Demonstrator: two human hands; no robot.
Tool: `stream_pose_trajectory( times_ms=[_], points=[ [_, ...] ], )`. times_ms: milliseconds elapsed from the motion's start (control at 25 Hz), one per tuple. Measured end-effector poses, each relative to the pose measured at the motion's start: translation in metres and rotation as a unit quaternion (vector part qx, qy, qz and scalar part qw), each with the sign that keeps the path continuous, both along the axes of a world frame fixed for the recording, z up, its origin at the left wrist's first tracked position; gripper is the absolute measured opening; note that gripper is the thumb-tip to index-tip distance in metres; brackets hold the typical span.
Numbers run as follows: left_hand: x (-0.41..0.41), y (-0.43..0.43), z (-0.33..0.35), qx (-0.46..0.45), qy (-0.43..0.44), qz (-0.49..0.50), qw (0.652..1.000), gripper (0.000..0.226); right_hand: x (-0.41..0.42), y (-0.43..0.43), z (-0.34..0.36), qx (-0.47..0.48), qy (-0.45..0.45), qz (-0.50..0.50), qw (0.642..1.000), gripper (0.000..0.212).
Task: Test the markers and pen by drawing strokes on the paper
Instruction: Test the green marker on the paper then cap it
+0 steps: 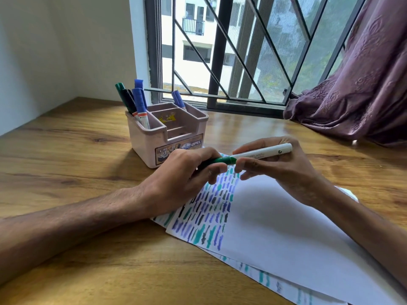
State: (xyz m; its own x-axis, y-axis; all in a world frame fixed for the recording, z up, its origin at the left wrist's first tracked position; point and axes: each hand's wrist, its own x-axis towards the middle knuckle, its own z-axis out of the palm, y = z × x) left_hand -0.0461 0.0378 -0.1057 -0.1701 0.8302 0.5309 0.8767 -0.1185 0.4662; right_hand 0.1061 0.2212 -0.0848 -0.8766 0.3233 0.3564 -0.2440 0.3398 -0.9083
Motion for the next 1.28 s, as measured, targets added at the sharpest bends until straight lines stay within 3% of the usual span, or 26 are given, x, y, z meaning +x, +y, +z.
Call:
stream_pose_trajectory(
  times_ms=[80,160,400,520,680,840,1000,1280],
  points=[
    [-0.001,-0.001,0.0,0.018,-0.023,0.006,1.0,0.022,0.003,0.007,0.003,-0.012,-0.01,0.015,1.0,0.031],
    [-0.002,-0.003,0.0,0.031,-0.069,0.006,0.997,0.025,0.006,0.012,0.005,0.005,-0.027,0.011,1.0,0.027],
    [-0.005,-0.001,0.001,0.016,-0.19,-0.022,0.981,0.03,0.0,0.001,0.003,0.168,-0.051,-0.026,0.984,0.025],
    [-0.004,0.0,-0.004,-0.024,-0.17,0.009,0.985,0.032,-0.004,0.003,0.011,0.155,-0.026,-0.065,0.985,0.027],
    [0.0,-0.003,-0.003,-0.058,-0.087,0.026,0.994,0.027,-0.012,0.0,0.023,0.1,-0.021,-0.069,0.992,0.058],
    [0.001,-0.002,-0.003,-0.059,-0.059,0.026,0.996,0.027,-0.03,-0.01,0.057,0.156,-0.003,-0.026,0.987,0.086],
    [0.002,-0.003,-0.003,-0.063,-0.052,0.022,0.996,0.027,-0.067,-0.017,0.084,0.222,0.077,-0.062,0.97,0.077],
    [0.003,-0.002,-0.002,-0.082,-0.048,0.022,0.995,0.028,-0.114,-0.016,0.074,0.247,0.174,-0.154,0.941,0.067]
  ],
)
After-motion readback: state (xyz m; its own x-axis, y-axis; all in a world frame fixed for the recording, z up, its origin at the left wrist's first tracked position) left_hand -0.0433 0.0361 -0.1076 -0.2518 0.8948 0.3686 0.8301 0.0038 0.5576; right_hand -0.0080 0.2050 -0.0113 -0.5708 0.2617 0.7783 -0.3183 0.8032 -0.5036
